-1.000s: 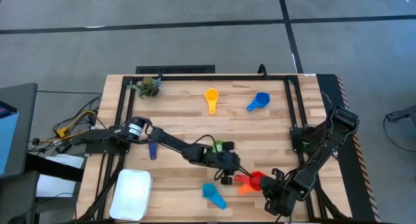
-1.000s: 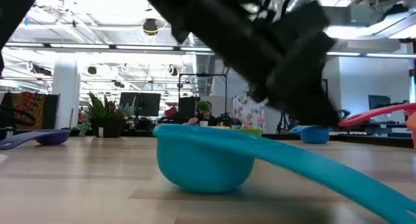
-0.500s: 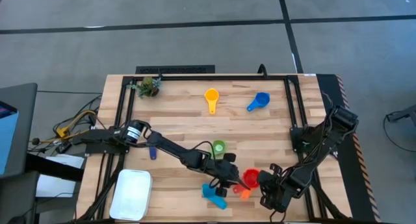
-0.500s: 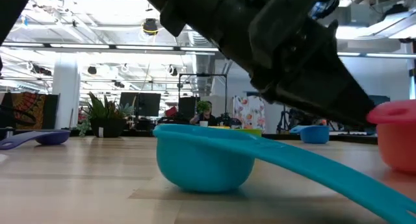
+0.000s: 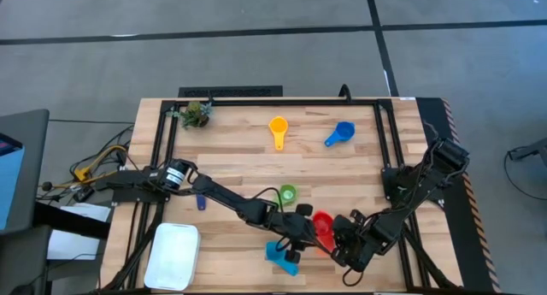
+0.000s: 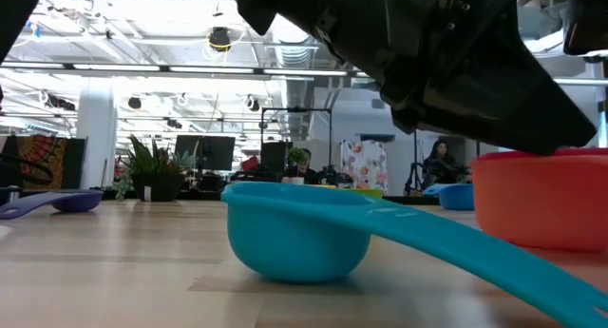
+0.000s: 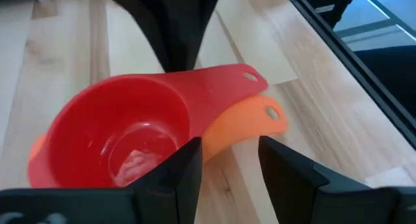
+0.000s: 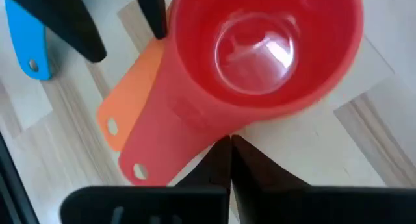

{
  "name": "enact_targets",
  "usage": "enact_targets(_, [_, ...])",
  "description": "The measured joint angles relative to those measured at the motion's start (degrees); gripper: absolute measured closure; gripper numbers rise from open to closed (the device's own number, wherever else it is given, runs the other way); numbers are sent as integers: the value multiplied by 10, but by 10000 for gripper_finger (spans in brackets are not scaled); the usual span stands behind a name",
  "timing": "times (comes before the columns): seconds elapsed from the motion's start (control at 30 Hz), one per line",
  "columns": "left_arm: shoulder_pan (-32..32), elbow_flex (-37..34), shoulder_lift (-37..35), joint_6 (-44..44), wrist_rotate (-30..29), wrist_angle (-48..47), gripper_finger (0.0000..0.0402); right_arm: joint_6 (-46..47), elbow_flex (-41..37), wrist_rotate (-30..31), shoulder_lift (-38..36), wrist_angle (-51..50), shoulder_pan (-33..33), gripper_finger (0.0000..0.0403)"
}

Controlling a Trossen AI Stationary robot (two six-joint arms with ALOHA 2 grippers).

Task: Nest measuring cups in basket
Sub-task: Stack the red measuring cup on top of the orange measuring cup

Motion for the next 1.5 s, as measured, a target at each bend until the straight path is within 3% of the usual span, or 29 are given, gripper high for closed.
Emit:
enact_targets(0.23, [0, 0, -9, -4, -44, -51, 258, 9, 0, -5, -5, 5, 11, 382])
enact_targets(0.47, [-5, 0, -32, -3, -51, -70, 258, 28, 1, -5, -11, 0, 22, 381])
enact_targets(0.9, [-7, -15, -27, -31, -84, -129, 258, 32, 1, 6, -11, -9, -10, 384])
enact_targets(1.0, [-4, -11, -13, -32, -67, -78, 258, 22, 1, -6, -10, -7, -19, 380])
enact_targets(1.5, [-4, -13, -10, -9, -25, -14, 258, -65, 1, -22, -10, 44, -59, 378])
